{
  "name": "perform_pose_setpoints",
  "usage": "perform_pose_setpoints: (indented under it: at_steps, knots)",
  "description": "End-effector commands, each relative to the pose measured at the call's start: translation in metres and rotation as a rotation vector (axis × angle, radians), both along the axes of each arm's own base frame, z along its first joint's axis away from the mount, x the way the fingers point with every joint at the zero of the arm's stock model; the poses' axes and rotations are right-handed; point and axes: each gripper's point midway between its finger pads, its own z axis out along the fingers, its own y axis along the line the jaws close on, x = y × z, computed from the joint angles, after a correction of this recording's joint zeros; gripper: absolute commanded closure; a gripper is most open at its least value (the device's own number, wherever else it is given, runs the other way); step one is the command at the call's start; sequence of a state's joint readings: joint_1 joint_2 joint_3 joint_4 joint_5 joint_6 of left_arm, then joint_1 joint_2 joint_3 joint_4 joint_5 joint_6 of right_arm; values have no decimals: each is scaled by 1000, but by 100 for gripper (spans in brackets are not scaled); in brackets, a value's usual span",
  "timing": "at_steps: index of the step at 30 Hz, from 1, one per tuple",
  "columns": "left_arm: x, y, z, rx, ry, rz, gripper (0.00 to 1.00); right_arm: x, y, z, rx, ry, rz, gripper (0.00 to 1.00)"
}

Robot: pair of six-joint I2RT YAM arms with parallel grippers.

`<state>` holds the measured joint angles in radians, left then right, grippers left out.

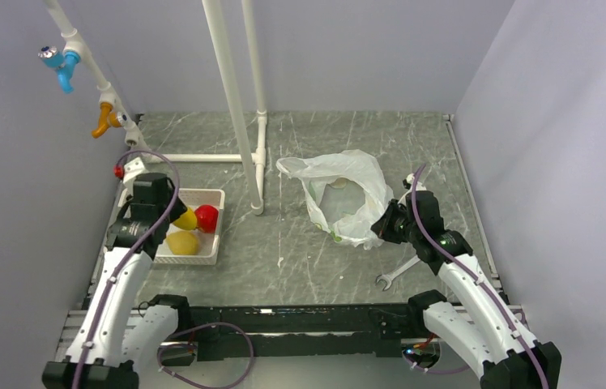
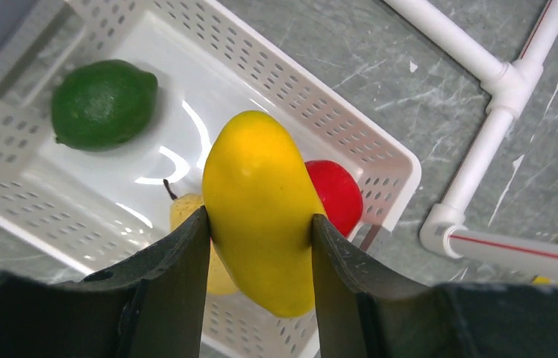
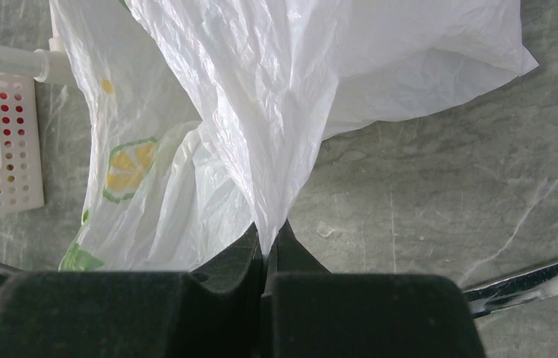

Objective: Take the fake fruits out of the plastic bag
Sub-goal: Place the fake fruit in the bin.

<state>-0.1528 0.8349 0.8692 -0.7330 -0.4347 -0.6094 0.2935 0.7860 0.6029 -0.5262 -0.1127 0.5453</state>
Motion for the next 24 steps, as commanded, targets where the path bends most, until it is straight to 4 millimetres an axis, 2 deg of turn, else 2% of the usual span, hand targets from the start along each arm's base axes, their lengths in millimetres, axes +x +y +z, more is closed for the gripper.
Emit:
perform_pose_setpoints:
  at_steps: [1,3,5,9,10,12,14,16,19,24]
  knots:
    - [21,-6,-7,-235,-92,-31,79,4,1,16,5,-50,8,100]
    - [24,3,-15,-295,-96,-1,76,5,1,16,6,-46,8,100]
    - [26,15,-22,-319,-83,24,65,5,2,16,8,-43,10,100]
    - [28,27,-31,-364,-67,39,56,4,7,14,31,-40,28,100]
    - [28,30,-33,-371,-67,42,51,4,8,12,34,-35,31,100]
    - [28,33,-37,-384,-61,48,30,4,9,11,39,-27,33,100]
    - [27,33,-40,-398,-44,44,13,5,11,11,43,-24,37,100]
    - [25,26,-43,-419,-33,19,5,6,11,12,44,-28,39,100]
    - [21,11,-44,-468,-44,-46,3,7,13,13,44,-32,51,100]
    - [12,-28,-33,-587,-85,-222,9,6,28,16,88,-39,143,100]
